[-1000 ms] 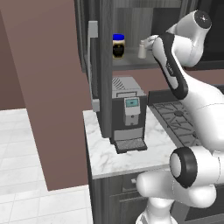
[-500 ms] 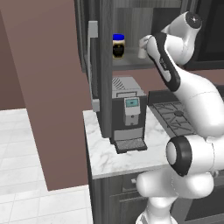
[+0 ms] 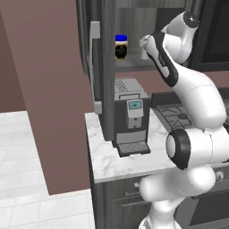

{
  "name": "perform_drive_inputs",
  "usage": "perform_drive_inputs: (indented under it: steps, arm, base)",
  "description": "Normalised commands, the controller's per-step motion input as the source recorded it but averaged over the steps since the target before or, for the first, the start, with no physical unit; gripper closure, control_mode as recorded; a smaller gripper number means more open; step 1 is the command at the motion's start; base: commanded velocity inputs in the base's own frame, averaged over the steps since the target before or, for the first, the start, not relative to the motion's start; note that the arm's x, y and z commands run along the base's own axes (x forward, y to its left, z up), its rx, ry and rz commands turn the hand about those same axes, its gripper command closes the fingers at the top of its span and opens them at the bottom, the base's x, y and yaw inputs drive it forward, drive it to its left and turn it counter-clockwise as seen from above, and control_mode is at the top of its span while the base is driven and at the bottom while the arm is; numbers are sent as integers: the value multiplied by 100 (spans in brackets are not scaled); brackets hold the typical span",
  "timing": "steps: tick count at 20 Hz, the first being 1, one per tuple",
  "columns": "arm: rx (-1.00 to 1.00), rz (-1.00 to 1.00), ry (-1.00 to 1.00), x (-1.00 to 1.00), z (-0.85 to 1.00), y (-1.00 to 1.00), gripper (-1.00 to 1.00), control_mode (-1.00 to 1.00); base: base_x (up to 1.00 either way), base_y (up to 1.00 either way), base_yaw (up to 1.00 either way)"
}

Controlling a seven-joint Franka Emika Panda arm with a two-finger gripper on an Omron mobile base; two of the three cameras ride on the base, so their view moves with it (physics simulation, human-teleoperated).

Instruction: Move the shaker and mayonnaise from the cabinet to the dining counter.

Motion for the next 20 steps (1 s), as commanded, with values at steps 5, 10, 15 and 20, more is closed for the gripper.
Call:
perform_drive_inputs:
  steps: [5,10,15,20]
  arm:
    - [0,-1,0,24,-9,0,-100,-100]
    - [0,0,1,17,-12,0,-100,-100]
    - [0,0,0,17,-10,0,-100,-100]
    - [0,0,1,21,-10,0,-100,-100]
  base:
    - [0,0,0]
    - [0,0,0]
    - [0,0,0]
    - [0,0,0]
